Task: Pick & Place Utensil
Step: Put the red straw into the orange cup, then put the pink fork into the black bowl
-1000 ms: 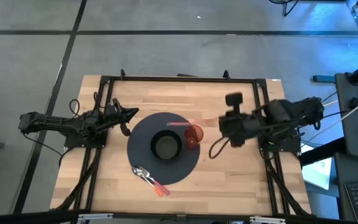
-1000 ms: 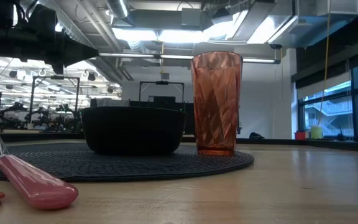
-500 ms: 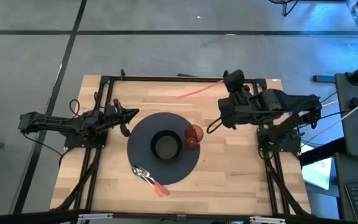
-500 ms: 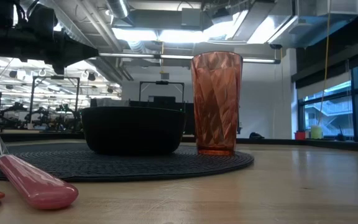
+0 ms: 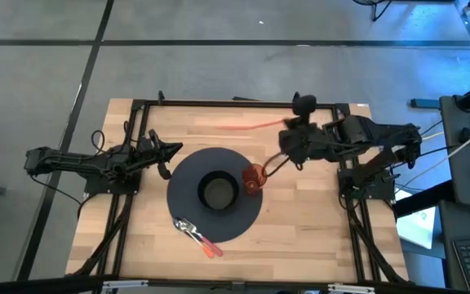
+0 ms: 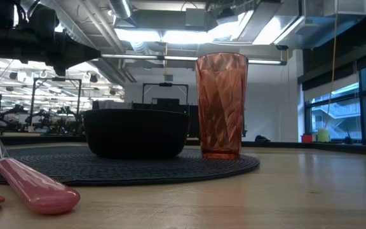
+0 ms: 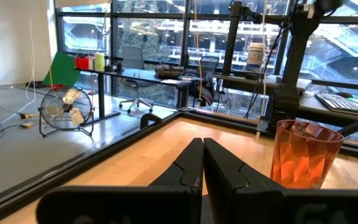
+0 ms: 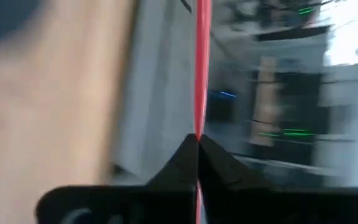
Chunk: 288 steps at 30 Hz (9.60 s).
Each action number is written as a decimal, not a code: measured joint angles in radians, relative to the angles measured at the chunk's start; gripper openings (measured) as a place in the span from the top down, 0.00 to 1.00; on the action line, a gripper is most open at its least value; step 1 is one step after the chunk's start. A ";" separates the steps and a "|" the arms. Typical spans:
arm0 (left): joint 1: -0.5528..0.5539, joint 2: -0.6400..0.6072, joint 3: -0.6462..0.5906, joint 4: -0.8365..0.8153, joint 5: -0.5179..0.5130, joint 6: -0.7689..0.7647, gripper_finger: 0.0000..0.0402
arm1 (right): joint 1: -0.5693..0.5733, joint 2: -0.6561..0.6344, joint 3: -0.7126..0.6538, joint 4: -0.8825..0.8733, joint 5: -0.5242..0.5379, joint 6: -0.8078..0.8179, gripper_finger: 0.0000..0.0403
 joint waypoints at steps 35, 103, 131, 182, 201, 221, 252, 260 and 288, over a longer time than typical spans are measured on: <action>0.000 0.000 0.000 0.008 0.024 -0.016 0.98 | -0.113 -0.396 -1.283 1.930 -1.020 0.215 1.00; 0.000 0.000 0.000 0.008 -0.002 -0.011 0.98 | -0.166 -0.201 -1.511 2.259 -0.859 0.339 0.57; 0.000 0.000 0.000 -0.027 -0.006 -0.034 0.98 | -0.192 -1.277 -1.435 1.332 -0.879 0.296 0.99; -0.001 0.002 0.019 -0.124 0.031 -0.052 0.98 | -0.197 -1.537 -1.968 1.628 -0.824 0.308 0.98; -0.413 0.572 0.674 -0.633 -0.065 0.123 0.99 | -0.197 -1.537 -1.968 1.629 -0.828 0.204 0.98; -0.485 0.982 0.829 -0.768 0.113 -0.123 0.99 | -0.197 -1.537 -1.967 1.777 -0.855 0.114 0.98; -0.617 1.342 1.007 -0.690 0.348 -0.280 0.55 | -0.197 -1.537 -1.967 1.721 -0.826 0.181 0.98; -0.594 1.473 1.151 -0.819 0.428 -0.040 0.51 | -0.197 -1.537 -1.967 1.741 -0.826 0.188 0.98; -0.537 1.613 1.163 -0.808 0.560 0.073 0.57 | -0.197 -1.537 -1.967 1.758 -0.826 0.220 0.98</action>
